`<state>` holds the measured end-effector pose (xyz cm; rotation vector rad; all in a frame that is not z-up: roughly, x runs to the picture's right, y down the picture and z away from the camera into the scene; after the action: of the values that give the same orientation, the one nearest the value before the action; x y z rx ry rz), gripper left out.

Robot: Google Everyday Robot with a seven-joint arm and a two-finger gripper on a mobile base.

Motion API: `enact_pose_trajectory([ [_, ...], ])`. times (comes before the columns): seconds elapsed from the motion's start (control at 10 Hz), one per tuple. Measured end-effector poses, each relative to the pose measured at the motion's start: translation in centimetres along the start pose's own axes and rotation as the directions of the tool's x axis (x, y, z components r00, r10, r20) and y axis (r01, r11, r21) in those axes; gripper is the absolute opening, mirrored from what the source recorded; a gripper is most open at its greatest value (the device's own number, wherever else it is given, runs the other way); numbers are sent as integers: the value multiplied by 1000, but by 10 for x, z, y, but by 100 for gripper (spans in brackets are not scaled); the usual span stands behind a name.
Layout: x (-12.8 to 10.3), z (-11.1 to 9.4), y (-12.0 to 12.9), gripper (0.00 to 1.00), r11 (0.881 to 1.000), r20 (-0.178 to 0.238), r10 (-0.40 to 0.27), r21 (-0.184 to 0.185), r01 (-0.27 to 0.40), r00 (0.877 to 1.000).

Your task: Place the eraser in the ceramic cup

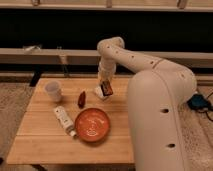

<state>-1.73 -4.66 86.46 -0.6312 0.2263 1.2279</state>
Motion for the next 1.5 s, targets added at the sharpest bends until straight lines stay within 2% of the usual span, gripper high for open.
enact_pose_trajectory([
  [0.1,-6,1,14,13,999,13,-32,-21,32,999],
  [0.3,-20,0,53,13,988,62,-119,-89,124,991],
  [0.5,-22,-3,68,13,975,104,-167,-132,180,981],
  [0.7,-29,-8,97,13,950,153,-233,-175,258,960],
  [1.0,-41,-14,125,13,914,220,-306,-206,351,926],
  [1.3,-45,-20,141,13,890,264,-339,-222,399,903],
  [1.5,-45,-22,145,13,882,272,-349,-228,412,897],
])
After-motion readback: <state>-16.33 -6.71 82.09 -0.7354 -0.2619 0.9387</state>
